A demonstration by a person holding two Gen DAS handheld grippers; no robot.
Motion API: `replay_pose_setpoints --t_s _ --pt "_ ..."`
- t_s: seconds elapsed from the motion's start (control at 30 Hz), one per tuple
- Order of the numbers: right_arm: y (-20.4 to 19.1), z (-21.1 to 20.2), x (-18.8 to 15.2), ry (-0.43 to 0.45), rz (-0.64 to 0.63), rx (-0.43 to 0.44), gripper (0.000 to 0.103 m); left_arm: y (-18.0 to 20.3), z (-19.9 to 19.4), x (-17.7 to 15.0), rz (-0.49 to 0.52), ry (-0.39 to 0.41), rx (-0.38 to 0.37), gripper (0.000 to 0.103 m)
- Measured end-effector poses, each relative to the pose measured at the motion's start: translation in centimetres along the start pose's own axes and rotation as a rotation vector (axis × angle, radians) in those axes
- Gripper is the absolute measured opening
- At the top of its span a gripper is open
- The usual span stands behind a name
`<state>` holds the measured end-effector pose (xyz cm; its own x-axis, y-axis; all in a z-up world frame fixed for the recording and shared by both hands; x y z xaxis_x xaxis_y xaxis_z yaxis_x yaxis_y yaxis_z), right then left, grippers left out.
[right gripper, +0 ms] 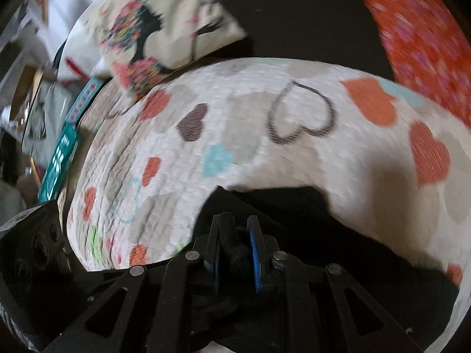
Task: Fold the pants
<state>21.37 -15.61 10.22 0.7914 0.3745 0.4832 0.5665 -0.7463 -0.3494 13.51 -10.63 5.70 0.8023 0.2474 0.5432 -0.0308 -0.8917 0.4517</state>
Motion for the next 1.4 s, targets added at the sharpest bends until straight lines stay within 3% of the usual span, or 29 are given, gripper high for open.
replay_pose_setpoints --t_s 0.23,0.4,0.53,0.57,0.6,0.63,0.67,0.77,0.9,0.97,1.03,1.1,1.17,1.27,1.37,1.4 --pt "3.7 -1.0 -0.7 0.042 0.098 0.035 0.018 1.2 1.1 1.0 0.003 -0.016 0.000 0.021" --pt "3.4 0.2 -0.9 0.041 0.104 0.046 0.018 -0.1 0.5 0.3 -0.016 -0.020 0.014 0.021" --pt "3.6 0.6 -0.8 0.040 0.109 0.026 0.019 0.5 0.3 0.1 -0.014 -0.036 -0.026 0.026" --pt "4.2 0.3 -0.9 0.049 0.103 -0.020 0.022 0.7 0.0 0.0 -0.018 -0.036 -0.047 0.032" --pt "4.7 0.0 -1.1 0.054 0.099 -0.060 0.037 0.8 -0.8 0.0 -0.023 -0.030 -0.078 0.039" --pt "5.6 -0.4 -1.3 0.058 0.100 -0.116 0.058 0.8 -1.5 -0.1 -0.030 -0.025 -0.112 0.042" --pt "6.7 -0.9 -1.8 0.066 0.106 -0.183 0.064 0.8 -2.0 -0.1 -0.040 -0.024 -0.140 0.047" --pt "10.2 -2.7 -3.3 0.068 0.160 -0.337 0.066 -1.1 -4.5 -0.9 -0.086 -0.015 -0.204 0.050" --pt "12.5 -5.8 -4.3 0.117 0.227 -0.428 0.066 -6.0 -6.9 -1.6 -0.183 0.037 -0.129 0.050" --pt "11.6 -6.8 -3.8 0.151 0.218 -0.380 0.066 -8.5 -6.7 -1.6 -0.258 0.037 -0.077 0.050" --pt "9.9 -6.5 -3.0 0.154 0.194 -0.283 0.066 -10.0 -5.9 -1.6 -0.320 0.039 -0.071 0.050" --pt "7.1 -5.0 -1.6 0.121 0.135 -0.161 0.066 -10.4 -5.0 -1.6 -0.331 0.037 -0.067 0.050" --pt "4.6 -3.1 -0.2 0.066 0.079 -0.099 0.066 -10.0 -4.1 -1.7 -0.322 0.025 -0.084 0.050" --pt "0.8 1.1 2.1 -0.038 -0.035 -0.089 0.066 -8.4 -2.2 -2.0 -0.281 -0.010 -0.106 0.052" --pt "-2.4 5.7 3.7 -0.143 -0.144 -0.133 0.066 -7.4 -1.2 -2.7 -0.223 -0.010 -0.052 0.056" --pt "-3.0 6.9 3.9 -0.171 -0.168 -0.142 0.066 -7.3 -0.9 -2.9 -0.214 -0.025 -0.034 0.048"
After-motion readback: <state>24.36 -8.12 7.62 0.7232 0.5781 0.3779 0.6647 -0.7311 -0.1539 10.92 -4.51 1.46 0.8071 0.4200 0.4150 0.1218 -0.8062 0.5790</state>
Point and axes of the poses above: each gripper's, at about its wrist camera, not at the fingertips, and z roughly the way its jaws point, y to its right, x to its top, the point moved 2 cm from there along z, roughly the way its jaws point, and after that the axes turned 1 degree about y, right-handed, at the moved point
